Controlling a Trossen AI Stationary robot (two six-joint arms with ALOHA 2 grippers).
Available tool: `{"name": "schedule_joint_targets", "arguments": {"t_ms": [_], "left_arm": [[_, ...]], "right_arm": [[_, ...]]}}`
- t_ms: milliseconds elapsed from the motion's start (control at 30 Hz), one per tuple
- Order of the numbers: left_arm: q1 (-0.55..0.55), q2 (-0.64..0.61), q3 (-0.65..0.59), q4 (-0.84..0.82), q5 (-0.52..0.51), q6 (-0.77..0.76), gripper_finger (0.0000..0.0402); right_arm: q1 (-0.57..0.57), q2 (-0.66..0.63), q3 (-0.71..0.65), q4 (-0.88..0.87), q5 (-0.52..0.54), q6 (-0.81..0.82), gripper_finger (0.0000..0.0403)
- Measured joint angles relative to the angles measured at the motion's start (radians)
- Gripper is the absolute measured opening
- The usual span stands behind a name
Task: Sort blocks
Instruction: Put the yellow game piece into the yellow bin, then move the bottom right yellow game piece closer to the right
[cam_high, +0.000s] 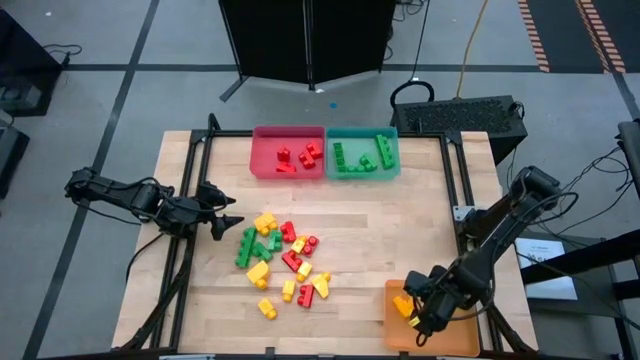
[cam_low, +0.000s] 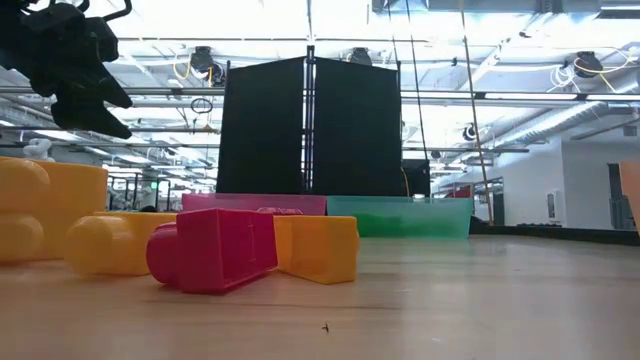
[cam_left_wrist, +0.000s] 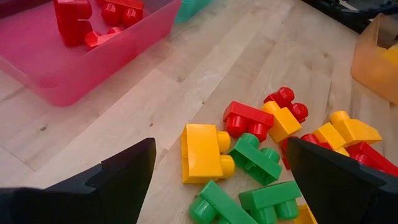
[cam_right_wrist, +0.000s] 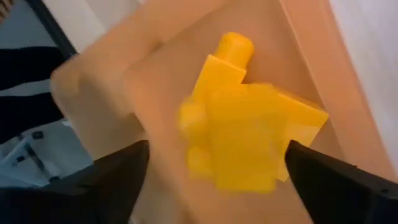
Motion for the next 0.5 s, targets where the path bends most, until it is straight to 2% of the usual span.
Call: {"name": "schedule_joint_targets", "arguments": {"t_ms": [67, 200, 333, 433, 500], "left_arm": [[0.000, 0.000, 0.000, 0.000, 0.000, 0.000, 0.0361], [0.000, 0.000, 0.000, 0.000, 0.000, 0.000, 0.0361], [0.000, 0.000, 0.000, 0.000, 0.000, 0.000, 0.0361], [0.000, 0.000, 0.000, 0.000, 0.000, 0.000, 0.0361], [0.000, 0.000, 0.000, 0.000, 0.000, 0.000, 0.0361]], "right_arm": [[0.000, 0.021, 0.000, 0.002, -0.011, -0.015, 0.0373], [-0.014, 0.032, 0.000, 0.049, -0.011, -0.051, 0.0326], [-0.090, 0.000, 0.015, 0.137, -0.010, -0.092, 0.0304], [-0.178, -0.004, 0.078, 0.189, 0.042, -0.199, 0.0302], [-0.237, 0.002, 0.129, 0.223, 0.111, -0.337, 0.0304]]}}
